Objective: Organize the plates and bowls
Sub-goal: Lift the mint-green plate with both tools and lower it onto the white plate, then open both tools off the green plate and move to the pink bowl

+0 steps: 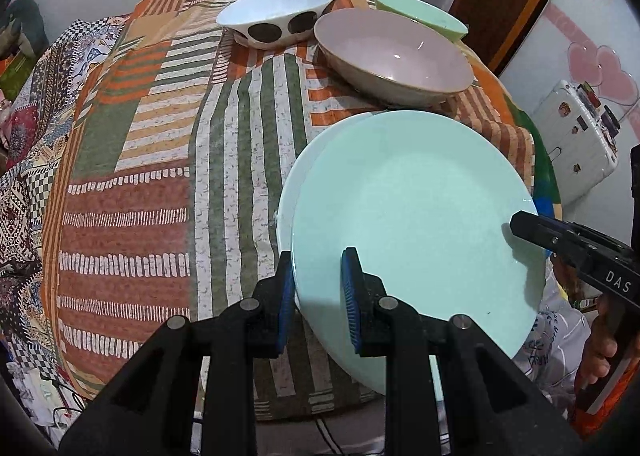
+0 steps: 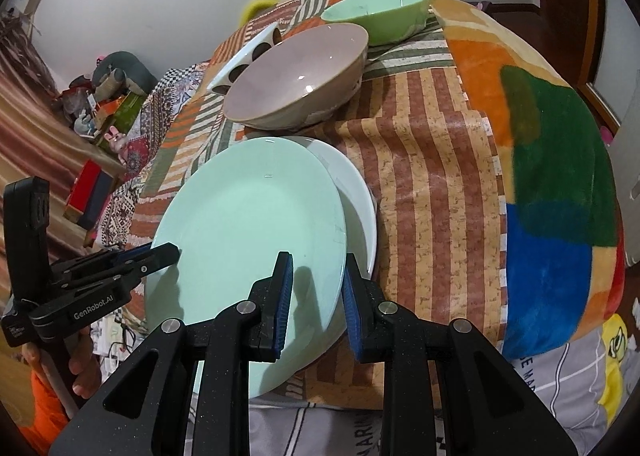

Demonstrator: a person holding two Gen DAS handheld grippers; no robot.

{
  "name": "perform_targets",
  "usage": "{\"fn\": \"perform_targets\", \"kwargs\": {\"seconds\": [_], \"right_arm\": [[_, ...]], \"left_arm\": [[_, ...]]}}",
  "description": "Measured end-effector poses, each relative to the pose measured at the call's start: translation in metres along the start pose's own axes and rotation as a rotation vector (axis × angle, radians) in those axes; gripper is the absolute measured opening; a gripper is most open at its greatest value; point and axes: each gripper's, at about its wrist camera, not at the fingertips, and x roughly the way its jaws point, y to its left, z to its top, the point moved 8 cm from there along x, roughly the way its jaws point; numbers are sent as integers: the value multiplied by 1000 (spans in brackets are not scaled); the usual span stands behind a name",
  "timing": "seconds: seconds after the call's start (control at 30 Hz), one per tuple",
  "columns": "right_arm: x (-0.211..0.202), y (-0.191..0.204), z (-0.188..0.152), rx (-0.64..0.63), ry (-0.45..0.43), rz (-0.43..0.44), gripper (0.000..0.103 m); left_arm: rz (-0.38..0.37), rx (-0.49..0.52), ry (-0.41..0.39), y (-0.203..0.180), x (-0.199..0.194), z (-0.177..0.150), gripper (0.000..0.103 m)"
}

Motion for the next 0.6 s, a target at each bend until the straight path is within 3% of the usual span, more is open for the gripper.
{"fn": "perform_targets", "kwargs": {"seconds": [0.27, 0.33, 0.43, 0.6], "right_arm": [[6, 0, 3, 0, 10, 3, 22], [7, 3, 4, -3, 10, 0, 22], [9, 3, 3, -18, 5, -10, 22], [12, 0, 1, -13, 17, -16, 22]], "left_arm": [[63, 31, -13, 3, 5, 8, 22], [31, 53, -9, -4, 7, 8, 22], [42, 94, -15, -15, 10, 9, 22], [25, 84, -16, -22, 14, 13, 22]]}}
